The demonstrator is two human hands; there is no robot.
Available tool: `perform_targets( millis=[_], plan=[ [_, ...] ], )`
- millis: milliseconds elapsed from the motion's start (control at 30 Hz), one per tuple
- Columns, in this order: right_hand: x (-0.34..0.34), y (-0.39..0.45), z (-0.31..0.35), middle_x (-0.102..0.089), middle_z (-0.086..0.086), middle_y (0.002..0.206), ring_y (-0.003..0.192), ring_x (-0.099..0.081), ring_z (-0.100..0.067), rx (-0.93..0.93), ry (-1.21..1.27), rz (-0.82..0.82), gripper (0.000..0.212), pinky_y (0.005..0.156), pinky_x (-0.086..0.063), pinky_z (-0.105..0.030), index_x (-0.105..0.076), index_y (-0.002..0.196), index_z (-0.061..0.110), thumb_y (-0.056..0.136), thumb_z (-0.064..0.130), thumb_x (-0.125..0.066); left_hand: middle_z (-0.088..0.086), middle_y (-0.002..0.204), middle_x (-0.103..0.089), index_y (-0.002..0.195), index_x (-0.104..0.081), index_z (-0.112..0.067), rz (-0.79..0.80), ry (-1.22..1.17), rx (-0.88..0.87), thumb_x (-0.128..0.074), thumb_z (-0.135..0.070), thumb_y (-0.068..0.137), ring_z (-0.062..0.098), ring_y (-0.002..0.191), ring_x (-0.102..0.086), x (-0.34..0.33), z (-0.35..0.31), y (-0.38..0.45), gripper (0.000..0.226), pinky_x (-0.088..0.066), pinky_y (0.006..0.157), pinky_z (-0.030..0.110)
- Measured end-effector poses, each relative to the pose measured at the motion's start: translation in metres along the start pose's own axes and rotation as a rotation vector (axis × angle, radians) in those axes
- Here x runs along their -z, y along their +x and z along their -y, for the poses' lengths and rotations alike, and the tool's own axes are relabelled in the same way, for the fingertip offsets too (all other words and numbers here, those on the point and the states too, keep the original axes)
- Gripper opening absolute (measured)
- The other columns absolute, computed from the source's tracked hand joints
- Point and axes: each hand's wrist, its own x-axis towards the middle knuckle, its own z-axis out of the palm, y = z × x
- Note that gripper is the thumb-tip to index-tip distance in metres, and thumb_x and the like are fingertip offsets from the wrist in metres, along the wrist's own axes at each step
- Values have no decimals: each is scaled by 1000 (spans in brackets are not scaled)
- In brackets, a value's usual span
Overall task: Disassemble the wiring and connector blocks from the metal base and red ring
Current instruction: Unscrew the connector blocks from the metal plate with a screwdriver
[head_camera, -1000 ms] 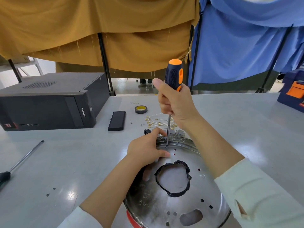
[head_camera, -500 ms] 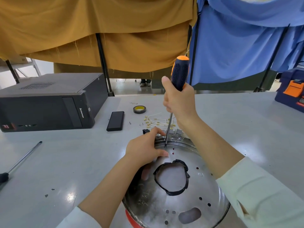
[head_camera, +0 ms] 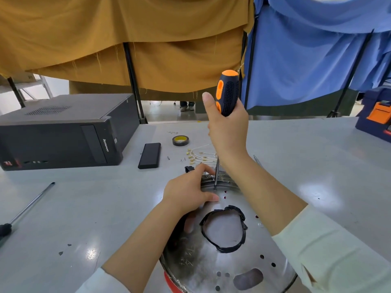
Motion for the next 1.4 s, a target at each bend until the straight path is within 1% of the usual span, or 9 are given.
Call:
perform_targets(
  millis=[200,433,567,800,967,1067,1167,1267,1400],
  plan=[
    [14,8,-1,-29,7,44,37,-23,-10,-171,281,552,39,38,-25,-16,-36,60,17,90,3,-55,-14,69,-63,92,-22,-56,-9,32,5,-67,-59,68,-14,55,-41,-1,0,1,52,-26,50,22],
    [-5,-5,6,-48,1,67,56,-48,-15,-15,-53,244,25,56,-51,-34,-45,83,20,85,22,-70,-13,79,-65,98,-26,-53,-10,8,-5,-67,-57,69,-4,63,-47,-1,1,1,51,-31,53,21],
    [-9,-7,8,-44,9,61,51,-43,-3,49,-49,34,24,51,-45,-21,-45,75,23,83,14,-66,-13,78,-65,107,-28,-54,-16,1,-6,-67,-57,69,-13,59,-41,-2,2,1,55,-30,52,21],
    [10,8,8,-35,7,46,39,-28,-11,-123,220,624,22,40,-29,-21,-44,72,13,85,3,-58,-13,81,-66,89,-20,-56,-14,30,-3,-67,-59,68,-12,58,-41,-2,1,2,52,-27,51,21],
    [3,3,3,-42,0,62,51,-40,-15,14,4,249,20,50,-43,-30,-46,83,13,86,12,-65,-12,85,-68,98,-26,-54,-18,15,1,-68,-59,68,-13,59,-40,-2,1,1,52,-28,52,21],
    [6,5,3,-47,6,74,57,-46,1,70,-39,-3,27,56,-42,-11,-44,98,14,85,17,-68,-12,88,-68,97,-26,-55,-16,13,-6,-67,-58,68,-11,61,-42,-2,2,1,50,-28,52,20],
    [8,8,5,-51,0,88,74,-54,-8,63,34,-112,33,64,-47,-16,-40,104,13,87,19,-68,-12,89,-68,104,-30,-53,-15,4,-5,-68,-59,68,-7,64,-44,-2,2,2,52,-29,53,19],
    [9,6,6,-47,-4,87,72,-48,-17,67,61,-3,26,64,-44,-23,-38,100,16,92,18,-62,-13,77,-65,100,-28,-55,-16,17,-2,-67,-59,67,-11,61,-43,-3,2,3,52,-28,52,21],
    [17,11,2,-49,-12,84,65,-45,-19,61,127,428,16,61,-41,-28,-46,109,10,98,20,-52,-13,75,-65,96,-25,-56,-20,24,-1,-67,-59,67,-13,60,-41,-3,2,3,51,-27,51,22]
  ],
)
